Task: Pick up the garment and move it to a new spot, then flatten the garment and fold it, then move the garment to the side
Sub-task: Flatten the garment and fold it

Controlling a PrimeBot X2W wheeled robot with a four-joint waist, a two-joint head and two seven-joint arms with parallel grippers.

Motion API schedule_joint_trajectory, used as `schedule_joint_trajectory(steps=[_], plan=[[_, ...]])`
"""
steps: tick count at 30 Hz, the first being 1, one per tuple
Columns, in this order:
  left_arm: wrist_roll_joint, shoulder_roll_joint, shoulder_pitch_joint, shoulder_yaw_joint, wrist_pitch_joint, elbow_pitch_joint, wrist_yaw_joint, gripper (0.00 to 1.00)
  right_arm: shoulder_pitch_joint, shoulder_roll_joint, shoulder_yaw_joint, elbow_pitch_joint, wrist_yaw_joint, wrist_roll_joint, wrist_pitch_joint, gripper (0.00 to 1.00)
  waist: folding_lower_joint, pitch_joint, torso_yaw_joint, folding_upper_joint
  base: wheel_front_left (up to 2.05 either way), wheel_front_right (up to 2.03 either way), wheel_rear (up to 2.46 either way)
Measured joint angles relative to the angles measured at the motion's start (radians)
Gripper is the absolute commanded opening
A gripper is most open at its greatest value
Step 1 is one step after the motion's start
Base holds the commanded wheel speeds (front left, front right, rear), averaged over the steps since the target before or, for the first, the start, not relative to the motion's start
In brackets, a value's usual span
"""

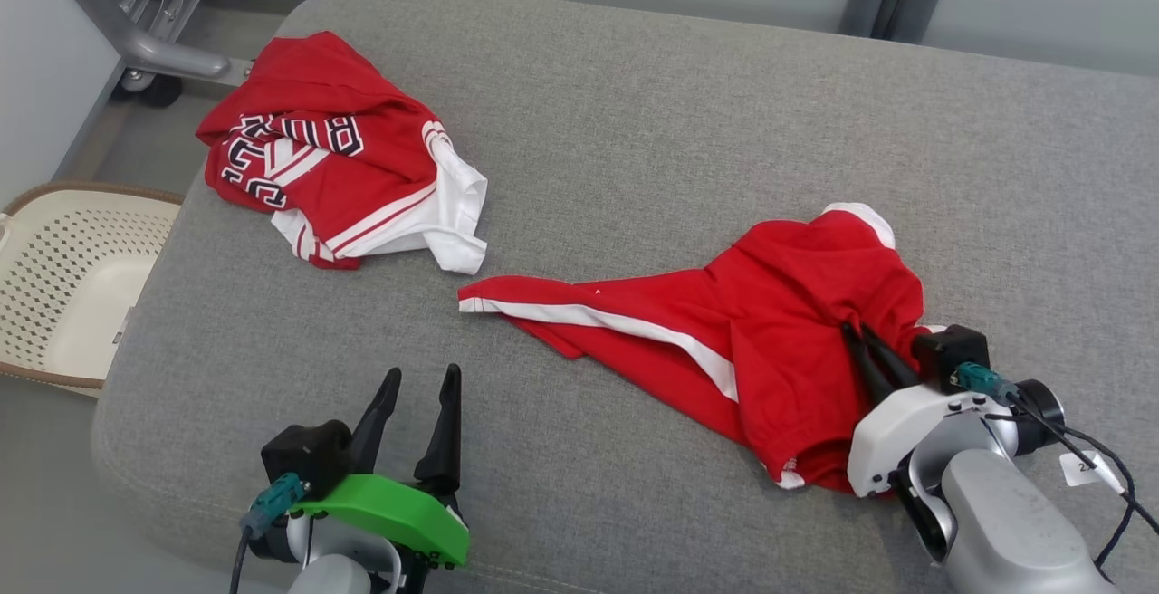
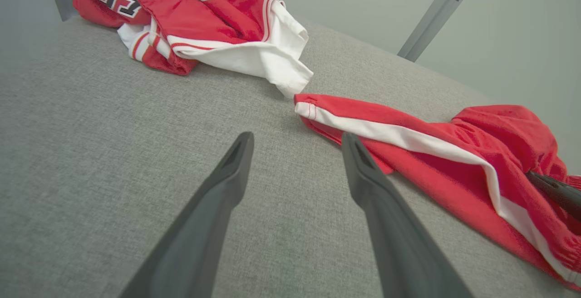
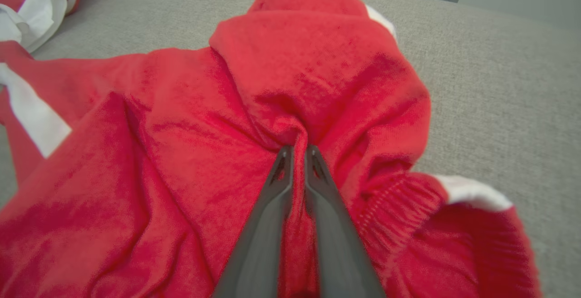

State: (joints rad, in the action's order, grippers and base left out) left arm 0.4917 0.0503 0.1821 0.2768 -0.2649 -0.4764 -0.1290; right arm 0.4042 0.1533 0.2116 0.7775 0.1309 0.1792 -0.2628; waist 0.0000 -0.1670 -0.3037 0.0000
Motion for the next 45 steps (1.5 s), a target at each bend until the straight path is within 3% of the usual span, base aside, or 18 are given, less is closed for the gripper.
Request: schedule_joint_trajectory(steps=[9,19,20,21,22,28,33,38,45], plan=[[0.017,-0.001,0.004,0.067,0.0,0.018,0.0,1.0,0.079,0.079,-0.077,0.009,0.001,-0.025,0.0,0.0,0.0,-0.028,-0.005,0.0,0.0,0.0,0.0],[0.034,-0.001,0.019,0.118,0.0,0.019,0.0,1.0,0.147,0.183,-0.187,0.123,0.001,-0.051,0.0,0.0,0.0,-0.043,-0.052,0.0,0.0,0.0,0.0],[0.035,-0.001,0.019,0.118,0.0,0.019,0.0,1.0,0.151,0.191,-0.201,0.132,0.001,-0.057,0.0,0.16,0.0,-0.042,-0.055,0.0,0.0,0.0,0.0],[0.035,-0.001,0.019,0.118,0.0,0.019,0.0,1.0,0.156,0.198,-0.217,0.139,0.001,-0.061,0.0,0.76,0.0,-0.042,-0.058,0.0,0.0,0.0,0.0],[0.035,0.0,0.019,0.117,0.0,0.018,0.0,1.0,0.157,0.204,-0.231,0.138,0.001,-0.069,0.0,1.0,0.0,-0.04,-0.059,0.0,0.0,0.0,0.0],[0.035,-0.001,0.015,0.109,0.0,0.016,0.0,1.0,0.135,0.148,-0.246,0.008,0.001,-0.076,0.0,1.0,0.0,-0.025,-0.033,0.0,0.0,0.0,0.0],[0.036,-0.001,0.002,0.1,0.0,0.013,0.0,1.0,-0.006,0.092,-0.165,-0.163,0.001,-0.026,0.0,1.0,0.0,-0.008,0.012,0.0,0.0,0.0,0.0],[0.036,-0.001,-0.005,0.092,0.0,0.013,0.0,1.0,-0.154,0.083,-0.09,-0.288,0.001,0.018,0.0,1.0,0.0,0.01,0.067,0.0,0.0,0.0,0.0],[0.035,-0.002,-0.006,0.092,0.0,0.011,0.0,1.0,-0.249,0.072,-0.044,-0.329,0.0,0.057,0.0,1.0,0.0,0.028,0.119,0.0,0.0,0.0,0.0]])
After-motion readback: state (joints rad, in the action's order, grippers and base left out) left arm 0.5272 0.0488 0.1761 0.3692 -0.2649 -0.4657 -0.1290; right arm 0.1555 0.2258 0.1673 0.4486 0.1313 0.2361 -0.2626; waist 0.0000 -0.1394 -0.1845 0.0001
